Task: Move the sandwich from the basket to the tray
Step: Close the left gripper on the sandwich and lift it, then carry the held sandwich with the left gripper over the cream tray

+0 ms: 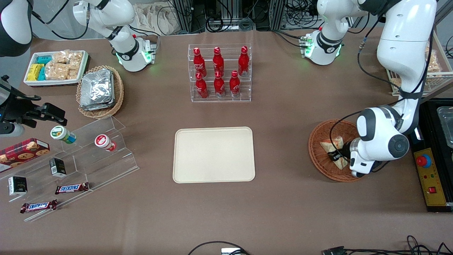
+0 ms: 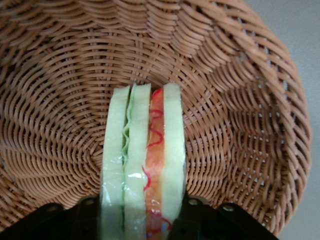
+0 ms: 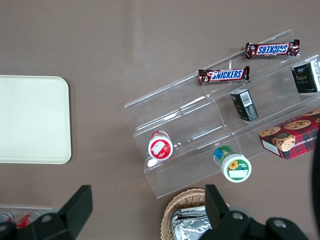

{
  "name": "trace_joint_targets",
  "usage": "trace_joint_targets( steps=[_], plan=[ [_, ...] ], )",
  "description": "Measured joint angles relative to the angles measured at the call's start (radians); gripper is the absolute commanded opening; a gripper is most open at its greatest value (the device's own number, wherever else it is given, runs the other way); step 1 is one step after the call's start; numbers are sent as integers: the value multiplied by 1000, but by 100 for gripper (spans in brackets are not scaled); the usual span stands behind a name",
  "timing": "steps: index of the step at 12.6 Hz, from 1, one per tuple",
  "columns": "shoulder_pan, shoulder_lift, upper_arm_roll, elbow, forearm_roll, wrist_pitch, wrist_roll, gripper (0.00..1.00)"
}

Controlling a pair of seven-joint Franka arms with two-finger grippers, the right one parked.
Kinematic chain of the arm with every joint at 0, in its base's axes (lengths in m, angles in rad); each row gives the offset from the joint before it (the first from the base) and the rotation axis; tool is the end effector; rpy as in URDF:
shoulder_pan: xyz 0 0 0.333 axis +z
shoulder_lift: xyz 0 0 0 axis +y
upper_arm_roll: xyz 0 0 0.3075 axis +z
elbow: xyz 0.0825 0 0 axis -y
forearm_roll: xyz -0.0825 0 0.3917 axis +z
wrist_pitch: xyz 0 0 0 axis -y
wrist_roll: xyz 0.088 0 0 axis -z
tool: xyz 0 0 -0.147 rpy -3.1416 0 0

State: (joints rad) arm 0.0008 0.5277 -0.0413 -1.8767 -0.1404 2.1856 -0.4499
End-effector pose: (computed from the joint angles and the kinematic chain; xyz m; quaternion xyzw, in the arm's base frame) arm 0.6042 -0.0344 0.1609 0.9604 0.2485 -0.1211 0.0348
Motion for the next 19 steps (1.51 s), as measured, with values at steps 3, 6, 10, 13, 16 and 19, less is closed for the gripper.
trace_joint_targets(
  steps=[3,6,10,13,16,19],
  plan=[
    [-2,-49,-29,35,0,-93,13,3],
    [-5,-123,-83,155,1,-284,103,4],
    [-43,-119,-149,333,2,-394,198,5],
    [-150,-42,-153,402,7,-390,208,8],
    [-216,65,-153,497,8,-381,197,10],
    [-284,157,-154,558,8,-325,143,10]
  ],
)
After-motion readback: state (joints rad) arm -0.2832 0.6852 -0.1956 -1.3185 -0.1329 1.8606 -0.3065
